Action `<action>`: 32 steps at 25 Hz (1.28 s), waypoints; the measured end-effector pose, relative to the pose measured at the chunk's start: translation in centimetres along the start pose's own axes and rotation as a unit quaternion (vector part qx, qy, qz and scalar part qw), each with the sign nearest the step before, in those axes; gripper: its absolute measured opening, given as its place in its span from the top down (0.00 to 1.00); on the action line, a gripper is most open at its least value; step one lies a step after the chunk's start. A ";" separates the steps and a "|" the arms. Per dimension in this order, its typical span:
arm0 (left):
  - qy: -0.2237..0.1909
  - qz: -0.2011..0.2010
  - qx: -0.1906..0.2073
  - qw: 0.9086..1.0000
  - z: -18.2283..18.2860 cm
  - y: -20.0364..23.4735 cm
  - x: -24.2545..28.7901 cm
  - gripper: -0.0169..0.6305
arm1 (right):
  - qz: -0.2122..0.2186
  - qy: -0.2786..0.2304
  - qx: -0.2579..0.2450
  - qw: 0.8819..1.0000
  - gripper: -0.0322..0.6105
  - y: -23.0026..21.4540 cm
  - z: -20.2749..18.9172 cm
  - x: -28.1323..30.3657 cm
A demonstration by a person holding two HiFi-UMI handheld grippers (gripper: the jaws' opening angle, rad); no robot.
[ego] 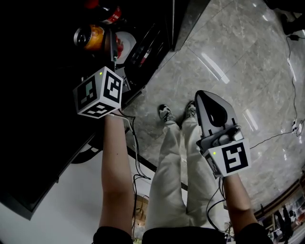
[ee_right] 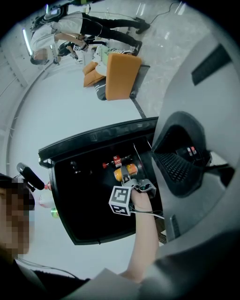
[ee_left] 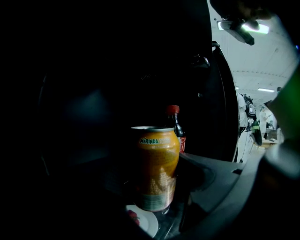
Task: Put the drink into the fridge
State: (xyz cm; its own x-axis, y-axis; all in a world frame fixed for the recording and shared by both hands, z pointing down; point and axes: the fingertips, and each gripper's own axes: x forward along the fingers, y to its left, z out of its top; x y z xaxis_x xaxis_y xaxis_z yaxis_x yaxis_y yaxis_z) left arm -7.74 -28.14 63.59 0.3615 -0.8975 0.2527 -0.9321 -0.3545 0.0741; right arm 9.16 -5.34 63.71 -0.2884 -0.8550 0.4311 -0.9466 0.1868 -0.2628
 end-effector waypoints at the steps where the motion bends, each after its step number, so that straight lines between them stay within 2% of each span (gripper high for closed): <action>1: 0.003 -0.002 0.004 1.000 -0.2 -0.1 0.0 0.47 | 0.001 -0.001 -0.002 1.000 0.93 0.1 -0.1 0.0; 6: 0.017 -0.009 0.021 1.000 -0.7 -0.6 0.1 0.47 | 0.005 0.002 0.000 1.000 0.93 0.7 -0.4 -0.1; 12: 0.031 -0.021 -0.021 0.999 -1.6 -0.5 0.1 0.47 | 0.001 0.003 -0.001 1.000 0.93 0.8 -1.1 -0.4; 19: 0.042 -0.001 -0.024 0.999 -2.3 -0.4 -0.9 0.47 | -0.001 0.002 0.003 1.000 0.93 0.8 -0.8 -0.7; 23: 0.036 0.015 -0.016 0.999 -2.5 -0.7 -2.5 0.47 | 0.002 0.009 0.005 1.000 0.93 0.9 -0.8 -1.1; 28: 0.006 0.015 -0.014 1.000 -2.1 -1.4 -5.5 0.47 | 0.005 0.009 -0.002 1.000 0.93 1.0 -0.2 -1.5; 29: 0.001 0.010 -0.017 1.000 -2.0 -1.8 -6.1 0.48 | 0.005 0.009 -0.005 1.000 0.93 1.1 -0.1 -1.5; 30: -0.003 0.004 -0.021 1.000 -1.9 -2.3 -6.8 0.53 | 0.006 0.010 -0.007 1.000 0.93 1.1 0.0 -1.5; 32: -0.011 -0.008 -0.026 1.000 -1.5 -3.5 -8.1 0.69 | 0.007 0.013 -0.011 1.000 0.93 1.2 0.5 -1.4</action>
State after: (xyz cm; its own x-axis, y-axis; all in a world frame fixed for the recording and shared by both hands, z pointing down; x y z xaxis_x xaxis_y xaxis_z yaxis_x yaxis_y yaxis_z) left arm -7.50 -19.21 62.71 0.3771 -0.8973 0.2297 -0.9256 -0.3561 0.1286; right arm 8.48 -4.17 62.39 -0.3060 -0.8393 0.4495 -0.9450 0.2103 -0.2506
